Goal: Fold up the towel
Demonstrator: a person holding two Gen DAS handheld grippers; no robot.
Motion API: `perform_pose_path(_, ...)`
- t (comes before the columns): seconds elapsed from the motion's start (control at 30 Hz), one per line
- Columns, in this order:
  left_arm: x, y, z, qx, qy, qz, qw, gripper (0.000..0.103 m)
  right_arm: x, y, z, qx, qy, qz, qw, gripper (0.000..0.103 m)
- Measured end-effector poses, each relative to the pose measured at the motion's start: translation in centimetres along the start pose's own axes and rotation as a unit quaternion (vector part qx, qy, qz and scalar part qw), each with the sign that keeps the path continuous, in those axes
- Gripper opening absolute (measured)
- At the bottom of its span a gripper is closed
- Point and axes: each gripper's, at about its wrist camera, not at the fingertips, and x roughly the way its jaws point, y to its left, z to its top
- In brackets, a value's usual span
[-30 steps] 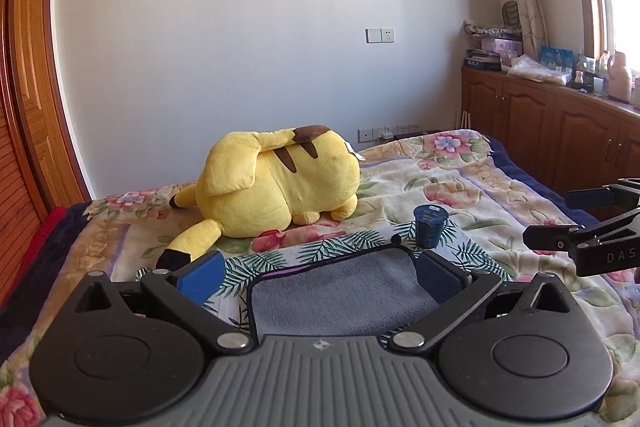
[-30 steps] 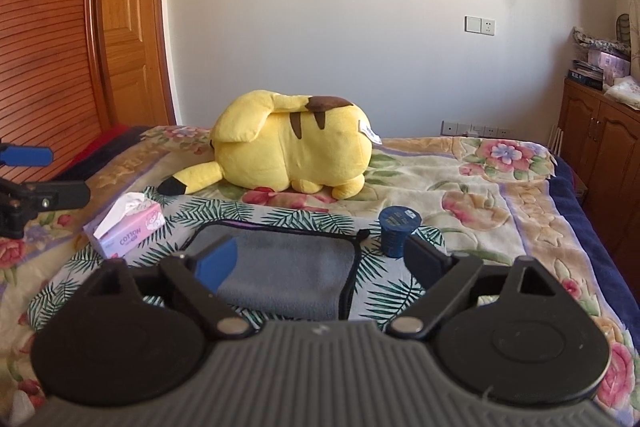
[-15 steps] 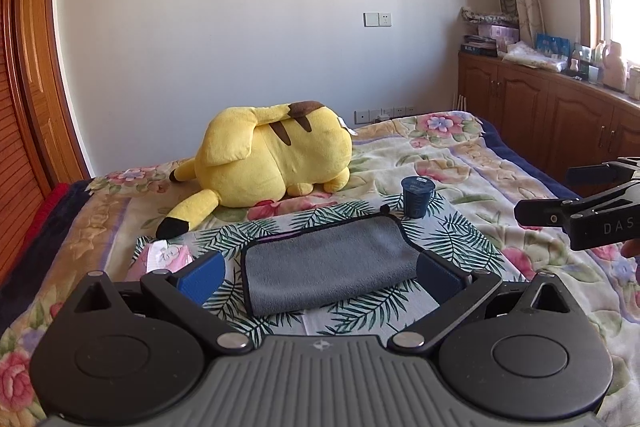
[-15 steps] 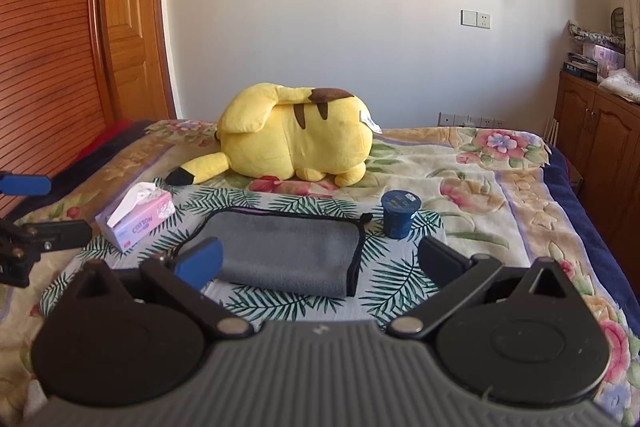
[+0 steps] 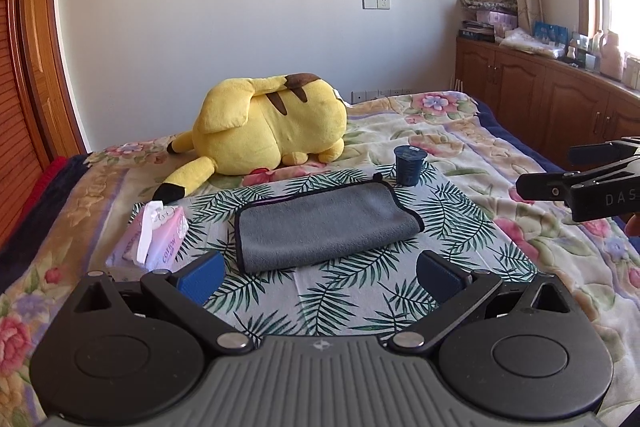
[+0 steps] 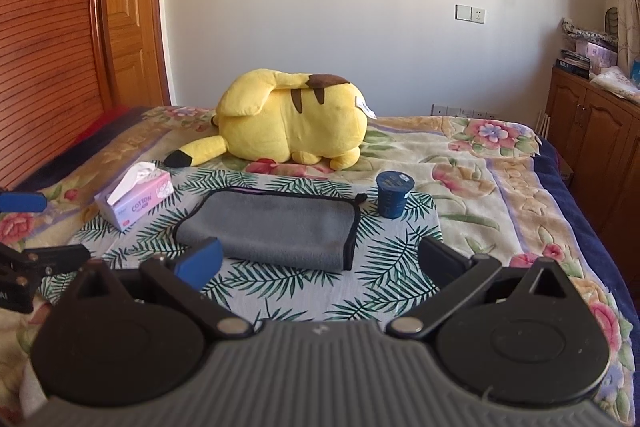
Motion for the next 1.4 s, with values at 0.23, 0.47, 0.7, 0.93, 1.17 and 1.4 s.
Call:
perform_pose_path(0.23,-0.7,0.1,-0.8,-0.010,0.004,-0.007,0.9999,0.087,-0.6,0.2,-0.8,0.010,0.002,-0.003,1.000,0.103)
perform_pose_path(0.47,-1.5,0.0,-2.6,-0.006,0.008,-0.008,0.9999,0.087,-1.5,0.8,-2.1,0.012,0.002,-0.001,1.000,0.103)
perform_pose_path(0.7,-2.6,-0.5,-4.8,-0.006,0.001,-0.011,0.9999,0.087,-2.8,2.0,-4.1,0.009,0.003,0.004,1.000,0.103)
perform_pose_path(0.93,-3.2,-0.4,-6.3,-0.026,0.004,-0.012,0.9996,0.087,-3.6,3.2,-6.4,0.012,0.007,0.012,1.000,0.103)
perform_pose_path(1.17,-3.8,-0.2,-7.7,-0.029,0.006,-0.004,0.9996,0.087,-4.0,3.6,-8.2,0.024,0.012,0.011,1.000,0.103)
perform_pose_path(1.4,-4.3,-0.3,-9.3,-0.026,0.003,-0.001,0.9997,0.087,-4.6,4.0,-9.5,0.024,0.012,0.010,1.000,0.103)
